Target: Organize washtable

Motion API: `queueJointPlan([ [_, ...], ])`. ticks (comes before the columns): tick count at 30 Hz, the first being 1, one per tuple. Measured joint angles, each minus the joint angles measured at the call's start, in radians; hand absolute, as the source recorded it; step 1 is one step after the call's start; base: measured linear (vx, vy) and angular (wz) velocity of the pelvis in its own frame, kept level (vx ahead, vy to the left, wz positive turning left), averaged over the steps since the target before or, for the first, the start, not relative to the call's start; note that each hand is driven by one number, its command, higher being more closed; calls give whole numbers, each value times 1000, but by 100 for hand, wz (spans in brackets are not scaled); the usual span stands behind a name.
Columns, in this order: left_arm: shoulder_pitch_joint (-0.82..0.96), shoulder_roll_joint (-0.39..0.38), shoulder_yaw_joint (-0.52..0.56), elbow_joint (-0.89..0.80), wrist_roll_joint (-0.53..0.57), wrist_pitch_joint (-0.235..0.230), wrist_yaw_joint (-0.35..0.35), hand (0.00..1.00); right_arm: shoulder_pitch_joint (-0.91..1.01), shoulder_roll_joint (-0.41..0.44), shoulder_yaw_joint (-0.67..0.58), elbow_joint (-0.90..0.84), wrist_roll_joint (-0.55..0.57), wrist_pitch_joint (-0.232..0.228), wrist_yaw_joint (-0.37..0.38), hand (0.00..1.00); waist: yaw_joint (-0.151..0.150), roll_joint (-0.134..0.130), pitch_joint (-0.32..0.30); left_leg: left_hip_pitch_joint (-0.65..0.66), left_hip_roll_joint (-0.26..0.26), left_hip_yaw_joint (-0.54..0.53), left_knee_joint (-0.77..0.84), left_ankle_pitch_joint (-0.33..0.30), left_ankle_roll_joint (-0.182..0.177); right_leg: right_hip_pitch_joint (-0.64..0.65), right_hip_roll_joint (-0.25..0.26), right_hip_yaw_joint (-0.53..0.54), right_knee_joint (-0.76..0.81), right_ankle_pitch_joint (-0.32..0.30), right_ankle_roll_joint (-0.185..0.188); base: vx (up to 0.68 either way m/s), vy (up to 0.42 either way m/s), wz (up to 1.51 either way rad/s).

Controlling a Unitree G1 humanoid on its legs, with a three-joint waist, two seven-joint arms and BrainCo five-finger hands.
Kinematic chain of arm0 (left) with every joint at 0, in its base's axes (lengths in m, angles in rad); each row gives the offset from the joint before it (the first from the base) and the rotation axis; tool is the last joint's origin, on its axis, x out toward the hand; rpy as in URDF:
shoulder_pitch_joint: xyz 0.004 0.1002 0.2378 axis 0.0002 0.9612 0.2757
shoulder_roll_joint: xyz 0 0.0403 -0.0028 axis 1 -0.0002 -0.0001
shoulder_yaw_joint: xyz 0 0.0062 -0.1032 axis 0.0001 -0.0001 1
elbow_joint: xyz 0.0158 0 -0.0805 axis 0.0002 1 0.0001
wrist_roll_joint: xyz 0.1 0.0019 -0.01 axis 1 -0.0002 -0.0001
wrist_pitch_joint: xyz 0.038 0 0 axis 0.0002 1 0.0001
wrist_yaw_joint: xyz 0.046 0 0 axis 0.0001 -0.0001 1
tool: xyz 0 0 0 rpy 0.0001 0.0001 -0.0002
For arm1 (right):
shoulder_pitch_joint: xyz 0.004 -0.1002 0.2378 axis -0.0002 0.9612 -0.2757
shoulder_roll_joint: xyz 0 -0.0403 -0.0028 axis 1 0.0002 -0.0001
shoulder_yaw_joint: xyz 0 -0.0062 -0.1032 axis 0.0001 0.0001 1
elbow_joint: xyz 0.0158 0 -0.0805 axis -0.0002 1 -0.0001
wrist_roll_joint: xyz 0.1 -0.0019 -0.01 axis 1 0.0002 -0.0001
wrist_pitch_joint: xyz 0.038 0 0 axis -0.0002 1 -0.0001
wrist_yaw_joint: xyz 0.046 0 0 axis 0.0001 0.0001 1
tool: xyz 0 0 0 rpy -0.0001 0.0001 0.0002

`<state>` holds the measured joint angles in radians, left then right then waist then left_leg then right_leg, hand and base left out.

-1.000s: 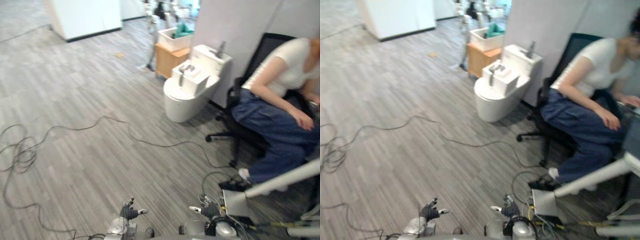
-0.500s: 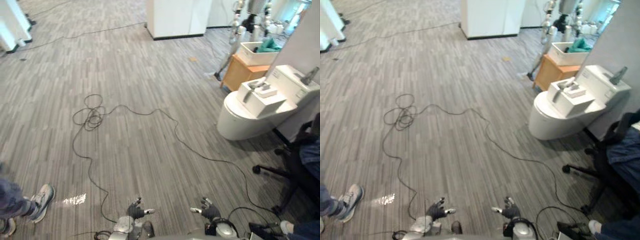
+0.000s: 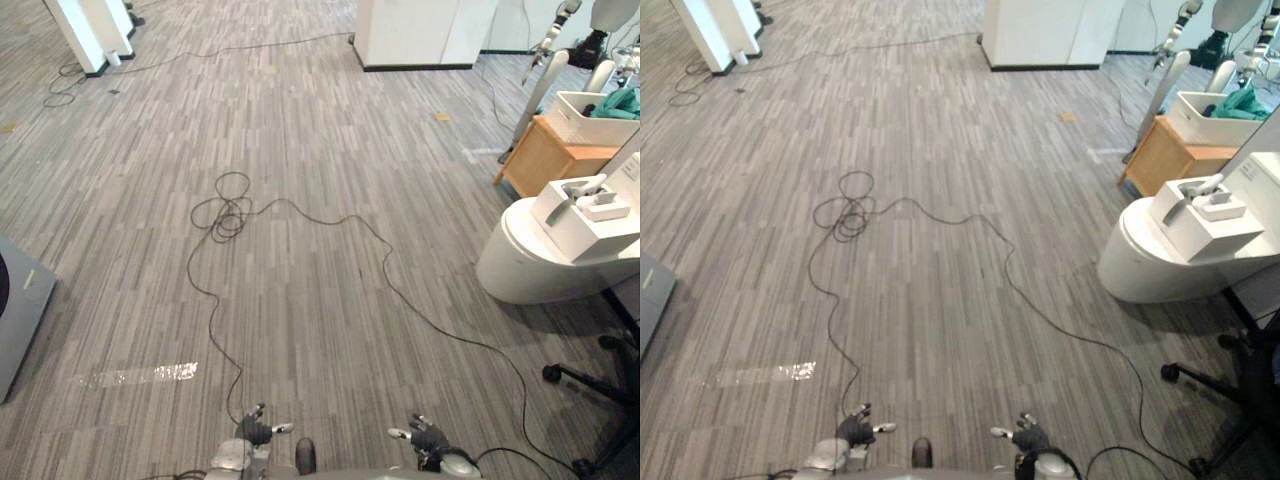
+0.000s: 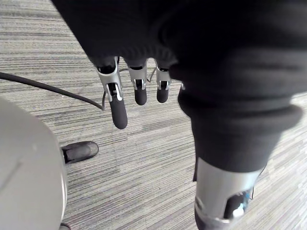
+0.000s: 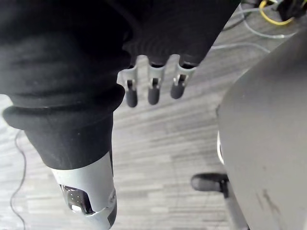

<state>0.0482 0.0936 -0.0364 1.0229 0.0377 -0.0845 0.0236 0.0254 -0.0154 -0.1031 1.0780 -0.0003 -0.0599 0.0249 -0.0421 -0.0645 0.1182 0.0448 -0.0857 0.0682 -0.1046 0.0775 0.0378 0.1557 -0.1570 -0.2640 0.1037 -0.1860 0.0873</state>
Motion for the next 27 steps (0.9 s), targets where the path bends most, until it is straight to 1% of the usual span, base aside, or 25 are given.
queueJointPlan([
  [9,0,1,9,8,-9,0,0,0,2,-3,-6,-3,3,-2,0,0,-3,4,3,1,5,15,0,-5,1,-8,6,39,0,0,-1,-3,-19,-7],
  [12,0,3,11,10,-26,0,0,0,4,-6,-6,-2,31,-2,0,0,-2,5,3,1,12,14,1,-5,0,-13,13,53,10,-5,-9,-12,-54,-2],
  [14,1,0,43,19,-31,0,0,0,5,-6,-6,-2,39,-2,0,0,-2,5,3,1,14,14,1,-2,1,-20,18,70,22,-11,-19,-16,-55,-3],
  [19,0,0,51,38,-37,-1,1,0,5,-7,-6,-3,45,-5,-1,0,-2,9,5,6,14,-6,1,-3,-6,-22,22,71,52,-27,-35,-19,-49,10],
  [22,0,-1,78,29,-40,-1,1,0,2,-9,-5,-3,47,-5,-1,0,3,7,16,-3,11,-10,8,-6,-6,-24,17,72,52,-34,-24,-32,-26,9],
  [23,1,0,88,29,-46,0,1,0,-3,0,-5,-7,46,-4,-1,0,3,-8,24,-16,1,-1,15,-14,2,-40,0,73,63,-54,-6,-44,33,6],
  [24,2,8,95,18,-47,-1,1,0,-4,7,-6,-17,46,-3,-2,0,9,-21,30,-49,-12,21,81,-49,12,-74,-28,74,112,-98,16,-26,45,6],
  [25,4,11,104,7,-47,1,0,0,0,9,-6,-24,45,-1,-2,0,12,-29,34,-72,-19,33,135,-77,23,-85,-46,74,137,-114,38,52,74,4],
  [26,14,8,118,-14,-55,1,1,0,13,11,-8,-43,41,-1,-1,0,19,-33,35,-117,-16,64,260,-161,27,-93,-67,75,188,-138,96,86,53,-2],
  [27,14,3,121,-24,-68,0,3,0,27,2,-2,-64,29,0,2,0,28,-26,39,-155,-5,60,360,-234,36,-144,-69,115,359,-137,96,83,77,0],
])
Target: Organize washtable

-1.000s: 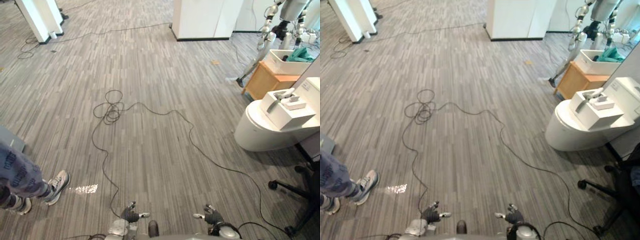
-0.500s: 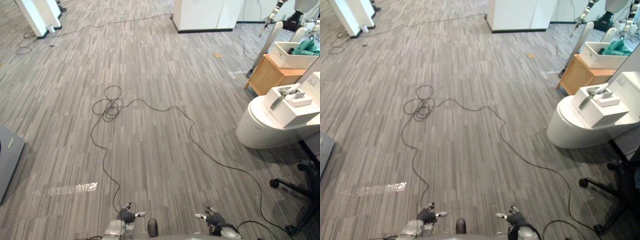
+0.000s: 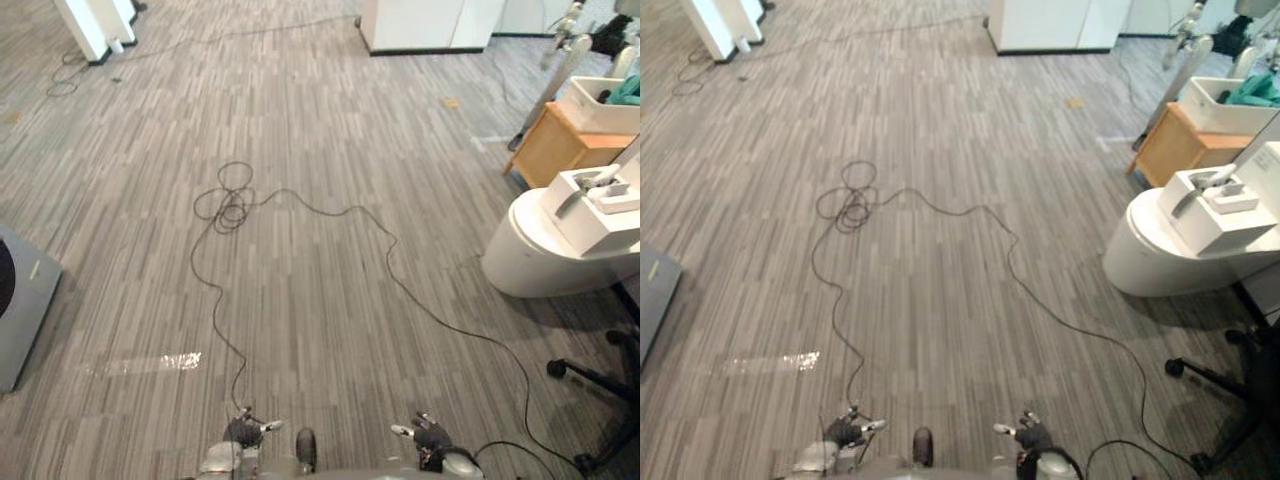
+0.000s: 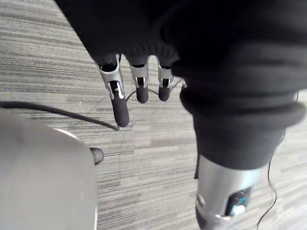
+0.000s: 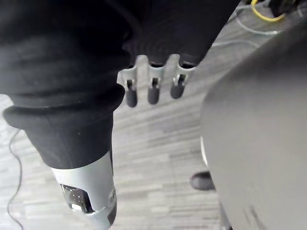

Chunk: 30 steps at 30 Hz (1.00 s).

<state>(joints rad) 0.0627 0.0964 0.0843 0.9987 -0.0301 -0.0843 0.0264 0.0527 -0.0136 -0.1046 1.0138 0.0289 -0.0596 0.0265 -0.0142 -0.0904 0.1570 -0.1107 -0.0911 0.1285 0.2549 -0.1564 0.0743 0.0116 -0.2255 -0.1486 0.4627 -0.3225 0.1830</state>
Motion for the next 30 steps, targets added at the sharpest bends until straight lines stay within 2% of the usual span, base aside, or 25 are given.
queueJointPlan([
  [1,0,0,-1,-1,0,1,0,0,7,-3,2,-18,-1,0,-1,0,1,2,0,-6,4,-4,36,-27,5,-46,-1,23,107,17,-12,121,124,16],
  [2,5,4,-1,-9,1,1,0,0,22,1,1,-50,-1,-1,-2,0,-1,1,0,6,6,-29,76,-63,14,-124,0,56,311,93,-34,133,131,30],
  [3,5,1,0,-12,1,3,0,0,28,0,0,-60,-2,-4,-2,0,-1,11,6,24,9,-41,85,-76,18,-170,9,81,393,100,-35,285,129,46],
  [4,-1,7,11,-17,1,9,0,0,35,9,2,-61,-2,-7,-2,0,3,-12,3,45,15,-60,91,-97,24,-226,44,114,468,66,-31,329,74,44],
  [5,-2,5,28,-19,1,11,1,0,35,12,2,-64,-2,-7,-2,0,10,-20,7,70,24,-79,89,-111,28,-265,74,114,467,29,-58,340,61,41],
  [6,-2,2,37,-19,1,11,0,0,36,13,1,-67,-2,-7,-2,0,10,-21,7,81,25,-91,83,-114,30,-284,87,102,444,19,-69,385,55,37],
  [9,-3,-12,42,-18,1,12,2,0,34,5,-1,-74,0,-11,-1,0,7,-6,6,147,25,-131,13,-118,19,-373,137,65,240,9,-76,406,35,35],
  [11,-4,-28,42,-17,1,11,1,0,22,3,-6,-77,0,-12,-1,0,-4,7,4,209,23,-193,-58,-124,7,-410,176,67,56,73,-125,457,-9,75],
  [12,-4,-32,42,-17,1,11,1,0,22,2,-7,-77,0,-13,-1,0,-9,10,4,229,23,-213,-70,-130,-4,-414,182,68,38,91,-140,683,-88,100],
  [13,-2,-38,47,-17,2,11,1,0,21,2,-9,-78,0,-13,-2,0,-12,14,2,267,29,-247,-76,-148,-35,-416,190,60,24,120,-173,614,-143,109],
  [14,2,-44,62,-17,2,10,0,0,22,3,-12,-79,-1,-11,-2,0,-15,17,1,293,37,-262,-54,-170,-73,-401,190,38,24,206,-215,741,-178,107],
  [15,5,-57,79,-14,2,12,1,0,17,1,-11,-81,-2,-11,-2,0,-17,30,-3,294,52,-265,-17,-185,-96,-384,193,15,40,191,-227,508,-133,81],
  [16,4,-68,84,-17,3,12,0,0,11,-8,-10,-88,-3,-10,-4,0,-14,59,-6,256,62,-254,79,-177,-121,-359,200,-18,43,187,-237,633,-150,50],
  [17,3,-85,85,-33,3,13,-1,0,12,-24,2,-100,-4,-10,-3,0,-15,87,-3,177,72,-195,277,-118,-179,-310,210,-20,15,178,-249,764,-153,19],
  [18,20,-100,88,-60,3,13,0,0,12,-43,26,-114,-4,-5,-5,0,-3,103,6,92,106,-144,498,-37,-198,-229,226,-3,-42,171,-260,749,-134,-9],
  [19,23,-102,90,-69,2,12,1,0,15,-48,32,-117,-4,-3,-5,0,2,114,9,60,131,-105,592,-42,-190,-187,238,8,-65,166,-268,586,-67,-39],
  [20,25,-106,101,-85,2,13,1,0,13,-44,34,-119,-1,-1,-8,0,5,128,16,23,180,-43,718,-63,-157,-97,248,21,-103,152,-290,522,-49,-38],
  [21,26,-108,105,-100,2,12,2,0,14,-32,34,-119,0,-1,-13,0,10,115,23,-22,211,-5,770,-74,-138,-28,249,32,-136,146,-299,494,-45,-35],
  [24,26,-113,103,-138,1,4,1,0,9,-7,49,-126,2,-1,-24,0,38,110,19,-155,232,38,726,-78,-132,58,241,80,-216,123,-297,377,23,-50],
  [26,16,-114,104,-142,0,-10,2,0,-10,16,42,-124,2,0,-24,0,59,116,25,-260,222,43,513,-78,-133,122,219,120,-290,81,-255,399,135,-57],
  [27,17,-113,103,-142,0,-11,1,0,-9,18,42,-120,2,1,-24,0,61,115,25,-270,213,38,430,-74,-137,137,209,124,-300,70,-247,434,198,-46],
  [28,18,-109,100,-137,-3,-13,2,0,-7,21,43,-107,1,-1,-24,0,63,112,25,-271,190,28,230,-42,-168,173,191,136,-319,39,-228,451,239,-43],
  [29,22,-108,82,-124,-7,-13,2,0,-9,13,43,-80,1,1,-24,0,71,114,20,-255,178,21,157,67,-124,199,183,159,-326,5,-212,584,309,-43],
  [30,22,-97,76,-118,-7,-13,3,0,-10,12,43,-63,1,1,-25,0,76,105,14,-249,161,20,165,77,-88,206,177,172,-319,-5,-212,618,323,-33],
])
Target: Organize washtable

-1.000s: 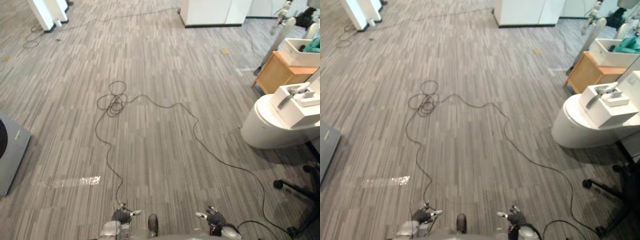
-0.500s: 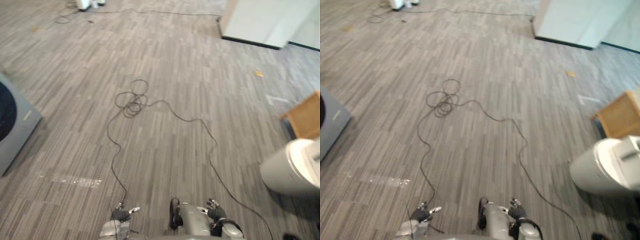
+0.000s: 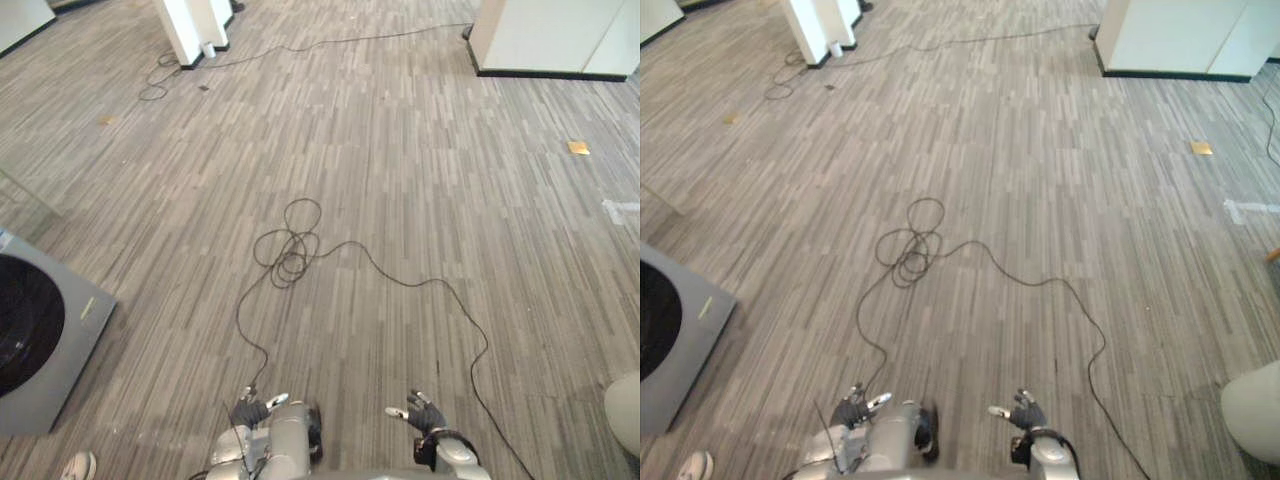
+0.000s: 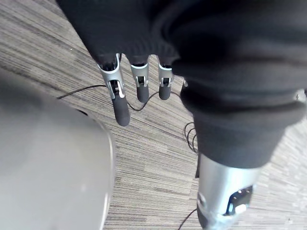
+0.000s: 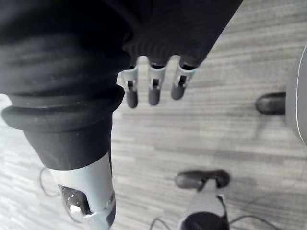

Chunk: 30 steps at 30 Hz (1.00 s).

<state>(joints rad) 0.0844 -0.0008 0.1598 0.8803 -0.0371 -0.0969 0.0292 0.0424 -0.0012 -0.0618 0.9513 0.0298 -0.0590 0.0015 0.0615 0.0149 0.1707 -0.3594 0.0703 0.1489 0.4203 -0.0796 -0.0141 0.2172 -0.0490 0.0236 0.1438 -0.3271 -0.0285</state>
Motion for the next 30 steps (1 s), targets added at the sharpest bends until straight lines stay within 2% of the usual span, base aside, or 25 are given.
queueJointPlan([
  [3,-3,31,0,8,0,1,-1,0,15,18,-2,11,-2,0,3,0,7,-63,-23,15,-53,21,38,-85,65,-58,-59,48,177,5,-1,518,246,-4],
  [4,-6,41,0,9,-1,1,-1,0,18,23,-4,15,-4,1,4,0,11,-88,-19,62,-64,44,45,-130,73,-124,-63,70,388,23,62,639,273,-9],
  [5,-12,56,-6,21,0,3,-2,0,18,28,-9,9,-13,-2,8,0,2,-103,-16,136,-88,42,38,-174,80,-208,-74,96,649,105,198,515,198,-12],
  [6,-16,61,-16,33,0,5,-1,0,19,28,-10,4,-18,-3,13,0,-3,-96,-11,173,-94,43,39,-199,83,-247,-75,100,764,124,233,524,177,-8],
  [7,-16,63,-35,39,1,11,-1,0,21,23,-10,-8,-30,-5,24,0,-10,-96,-10,232,-94,43,38,-221,91,-294,-77,87,890,119,224,529,129,2],
  [8,-17,60,-61,41,2,12,-2,0,36,18,-10,-37,-36,-8,25,0,-21,-91,-12,327,-91,37,3,-253,96,-381,-80,31,983,81,170,539,109,4],
  [9,-18,58,-68,41,2,12,-2,0,39,17,-12,-45,-37,-10,25,0,-21,-91,-12,362,-90,35,-22,-261,97,-422,-78,8,984,66,147,643,92,2],
  [10,-27,48,-70,42,2,13,-3,0,45,17,-22,-71,-37,-12,25,0,-25,-88,-12,416,-87,29,-72,-278,98,-520,-73,-39,940,40,107,438,27,0],
  [11,-31,42,-70,47,2,12,-3,0,44,12,-23,-78,-37,-15,25,0,-32,-85,-9,441,-83,23,-89,-283,99,-560,-70,-67,892,27,90,554,7,22],
  [13,-44,24,-88,85,10,14,-4,0,26,-25,-25,-71,-37,-21,25,0,-70,-60,4,535,-51,-10,-156,-297,91,-645,-45,-135,605,42,82,657,-39,59],
  [15,-41,23,-130,101,12,12,-6,0,22,-32,-53,-52,-24,-18,24,0,-91,-55,3,631,-46,-78,-238,-293,79,-666,-25,-151,198,225,66,752,-102,82],
  [16,-42,21,-130,112,11,13,-6,0,13,-34,-55,-42,-22,-17,26,0,-102,-49,1,647,-36,-104,-237,-296,62,-666,-15,-143,194,311,39,788,-187,75],
  [17,-45,16,-126,130,11,15,-6,0,-1,-37,-55,-23,-23,-13,25,0,-109,-24,-17,661,-7,-150,-220,-290,44,-661,4,-131,224,415,5,806,-212,51],
  [18,-51,2,-121,144,12,15,-6,0,-21,-45,-60,-20,-34,-8,25,0,-98,7,-16,661,23,-185,-170,-249,-23,-661,7,-161,317,343,-13,803,-208,44],
  [19,-50,-7,-119,145,12,15,-7,0,-22,-52,-63,-20,-36,-6,25,0,-98,17,-15,652,19,-204,-125,-210,-50,-656,6,-173,354,307,-14,759,-185,25],
  [20,-46,-28,-106,136,12,14,-7,0,-21,-61,-65,-27,-36,-5,24,0,-101,37,-6,615,15,-215,21,-100,-61,-614,5,-214,400,264,-30,591,-173,20],
  [21,-45,-31,-93,134,12,14,-6,0,-16,-68,-56,-30,-36,-5,24,0,-103,51,-7,576,17,-213,130,-16,-89,-572,14,-222,388,244,-32,755,-236,3],
  [22,-29,-36,-63,108,11,15,-7,0,-6,-77,-37,-37,-37,-3,23,0,-92,60,-4,462,42,-190,400,143,-143,-450,35,-206,287,197,-42,769,-176,-30],
  [23,-24,-37,-45,87,11,12,-6,0,-13,-76,-39,-29,-36,1,22,0,-75,83,10,354,106,-126,643,74,-116,-340,83,-185,209,177,-42,896,-141,-48],
  [24,-21,-34,-34,73,11,13,-6,0,-12,-70,-38,-26,-31,2,21,0,-66,83,12,304,127,-106,718,36,-96,-290,94,-174,179,169,-54,827,-65,-60],
  [25,-18,-21,-34,50,10,14,-4,0,-11,-55,-38,-22,-21,5,19,0,-46,68,16,217,136,-65,769,-22,-66,-198,102,-153,114,162,-62,743,-67,-52],
  [27,-3,7,-35,11,3,3,-4,0,-22,-26,-17,5,1,5,20,0,-35,32,21,53,115,18,622,-107,-46,-55,84,-106,-3,140,-48,643,-22,-51],
  [28,-3,9,-35,11,0,1,-5,0,-27,-24,-17,20,1,5,20,0,-31,28,21,30,101,29,532,-115,-34,-31,77,-95,-18,132,-42,610,44,-56],
  [29,-2,12,-34,11,-2,1,-3,0,-32,-22,-17,46,1,8,20,0,-15,25,22,-2,65,44,290,-113,-34,13,53,-71,-46,113,-25,502,70,-51],
  [30,2,13,-32,11,-11,-1,-3,0,-35,-23,-18,54,1,10,20,0,-8,24,23,-14,46,44,169,-100,-42,34,42,-58,-62,102,-19,621,147,-69],
])
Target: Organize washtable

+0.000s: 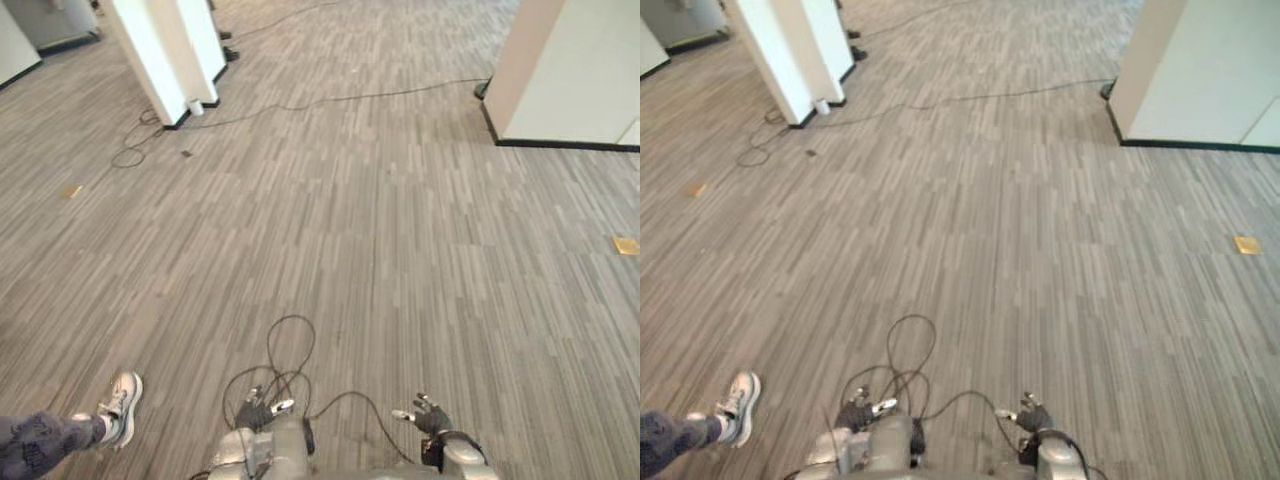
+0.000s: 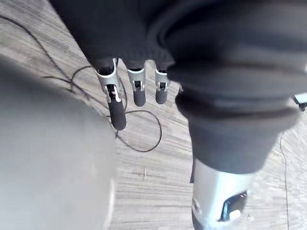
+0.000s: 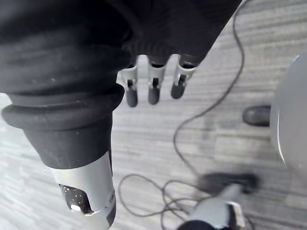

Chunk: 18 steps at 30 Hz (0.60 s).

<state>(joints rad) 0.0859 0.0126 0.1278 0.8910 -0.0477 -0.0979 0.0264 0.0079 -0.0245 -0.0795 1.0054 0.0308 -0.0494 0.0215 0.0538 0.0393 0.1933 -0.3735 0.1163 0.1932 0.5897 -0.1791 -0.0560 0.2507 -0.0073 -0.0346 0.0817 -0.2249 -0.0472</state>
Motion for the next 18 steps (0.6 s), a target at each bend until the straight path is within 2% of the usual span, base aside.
queueJointPlan([
  [1,6,-4,1,-4,-23,-9,2,0,2,-5,-2,6,0,0,-1,0,19,9,-1,-6,-21,-5,-250,57,-35,41,-11,24,-34,-21,11,777,300,-75],
  [2,14,-8,2,-18,-45,-13,2,0,-2,-5,1,20,0,-1,-2,0,37,16,-6,-29,-27,-16,-273,159,-27,77,-11,56,-55,-46,8,797,331,-73],
  [3,9,-14,1,-14,-48,-16,2,0,-2,-4,0,39,-1,-2,-3,0,40,15,-15,-31,-47,-25,-245,205,35,85,-21,71,-40,-50,1,683,311,-44],
  [4,9,-11,4,-16,-47,-20,2,0,0,3,0,42,-2,-2,-4,0,36,-4,-20,-30,-70,-30,-240,212,69,74,-39,70,-2,-50,0,418,189,-3],
  [5,10,2,10,-13,-45,-20,1,0,1,12,-2,42,-3,-2,-1,0,27,-32,-30,-26,-94,-23,-235,194,106,43,-69,69,77,-50,1,719,305,20],
  [6,11,10,29,-8,-49,-20,1,0,4,23,-25,40,-6,-3,1,0,14,-64,-29,0,-130,-25,-215,149,149,-12,-93,83,253,-37,33,857,355,37],
  [7,-1,26,30,10,-48,-15,2,0,6,32,-54,39,-9,-5,0,0,11,-90,-24,49,-169,-31,-196,86,162,-93,-109,119,502,27,136,847,337,40],
  [8,-10,36,28,21,-47,-12,2,0,5,35,-67,39,-12,-6,1,0,11,-103,-20,81,-187,-32,-187,53,169,-136,-108,152,635,107,197,658,242,57],
  [9,-26,53,29,42,-44,5,3,0,8,32,-70,40,-19,-10,4,0,-2,-124,-6,177,-232,-61,-166,-22,182,-243,-104,181,955,173,242,502,157,51],
  [10,-26,54,30,51,-40,7,3,0,10,28,-69,35,-24,-11,4,0,-10,-121,-4,221,-241,-67,-168,-44,187,-285,-107,168,1041,151,212,638,166,56],
  [11,-24,42,27,63,-25,12,3,0,20,12,-67,16,-32,-12,4,0,-17,-110,-5,313,-241,-90,-188,-84,192,-365,-101,130,1118,87,162,648,148,33],
  [13,-25,29,25,61,-17,15,3,0,54,3,-72,-28,-34,-17,3,0,-28,-86,-5,443,-239,-141,-263,-116,203,-497,-81,55,1072,18,130,814,135,57],
  [14,-26,25,24,61,-17,16,3,0,69,12,-98,-75,-24,-21,4,0,-46,-85,-5,502,-237,-182,-298,-139,203,-587,-72,17,969,-12,120,712,50,75],
  [15,-27,22,22,61,-17,18,2,0,74,18,-112,-93,-23,-22,5,0,-52,-85,-5,529,-235,-199,-312,-153,203,-627,-66,3,894,-14,118,728,0,78],
  [16,-27,11,21,62,-17,22,2,0,71,18,-114,-108,-15,-22,5,0,-64,-80,-3,587,-223,-228,-345,-175,203,-673,-60,-22,693,-1,109,748,-38,83],
  [17,-25,0,17,63,-17,24,1,0,70,16,-113,-109,-8,-22,4,0,-75,-72,-9,655,-202,-262,-390,-186,196,-672,-54,-55,423,66,104,775,-57,92],
  [18,-26,-3,12,62,-17,24,1,0,68,17,-111,-109,-4,-21,4,0,-80,-72,-9,688,-199,-286,-414,-189,191,-672,-45,-61,306,102,104,852,-106,104],
])
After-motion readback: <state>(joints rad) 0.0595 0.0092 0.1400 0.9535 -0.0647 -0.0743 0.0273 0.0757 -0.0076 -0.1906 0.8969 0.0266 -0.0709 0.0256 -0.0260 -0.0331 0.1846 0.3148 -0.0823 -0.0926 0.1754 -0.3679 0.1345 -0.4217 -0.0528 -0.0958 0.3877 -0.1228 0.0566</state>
